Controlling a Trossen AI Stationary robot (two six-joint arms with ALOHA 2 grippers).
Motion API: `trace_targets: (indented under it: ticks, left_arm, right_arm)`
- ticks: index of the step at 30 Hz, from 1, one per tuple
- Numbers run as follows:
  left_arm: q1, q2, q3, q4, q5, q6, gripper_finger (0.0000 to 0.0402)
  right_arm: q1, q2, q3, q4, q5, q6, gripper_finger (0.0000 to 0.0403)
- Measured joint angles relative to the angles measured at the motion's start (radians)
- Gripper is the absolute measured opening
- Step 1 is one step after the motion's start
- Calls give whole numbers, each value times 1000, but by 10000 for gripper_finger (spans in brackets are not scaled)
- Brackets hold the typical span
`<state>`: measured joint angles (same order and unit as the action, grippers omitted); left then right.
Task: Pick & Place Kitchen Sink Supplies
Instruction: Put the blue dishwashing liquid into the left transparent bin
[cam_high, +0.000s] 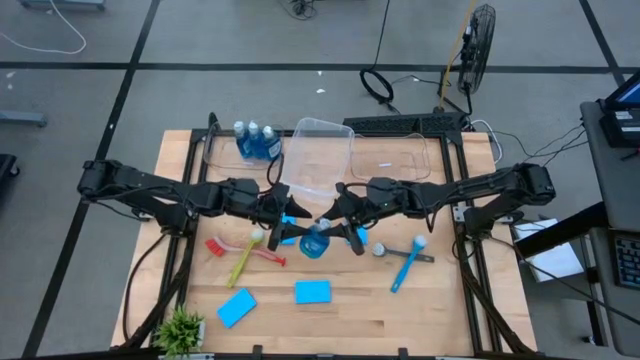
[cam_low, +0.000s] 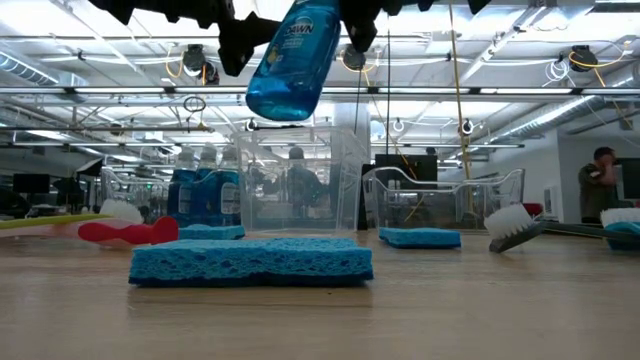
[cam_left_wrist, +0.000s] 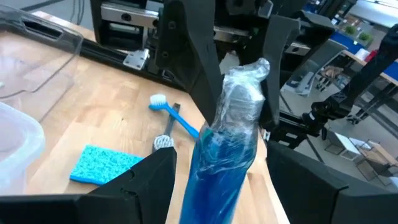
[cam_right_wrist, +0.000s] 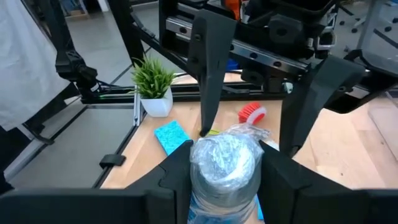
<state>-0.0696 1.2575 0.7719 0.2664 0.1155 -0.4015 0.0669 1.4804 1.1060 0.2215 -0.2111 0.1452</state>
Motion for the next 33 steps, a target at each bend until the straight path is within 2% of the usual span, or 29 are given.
trace_targets:
  ticks: [16,33]
  left_arm:
    - [0,1,0,-38,24,-31,253]
    - [8,131,2,137,147,-56,253]
  right_arm:
    - [0,50,0,87,-4,24,123]
    - [0,49,0,97,-3,58,123]
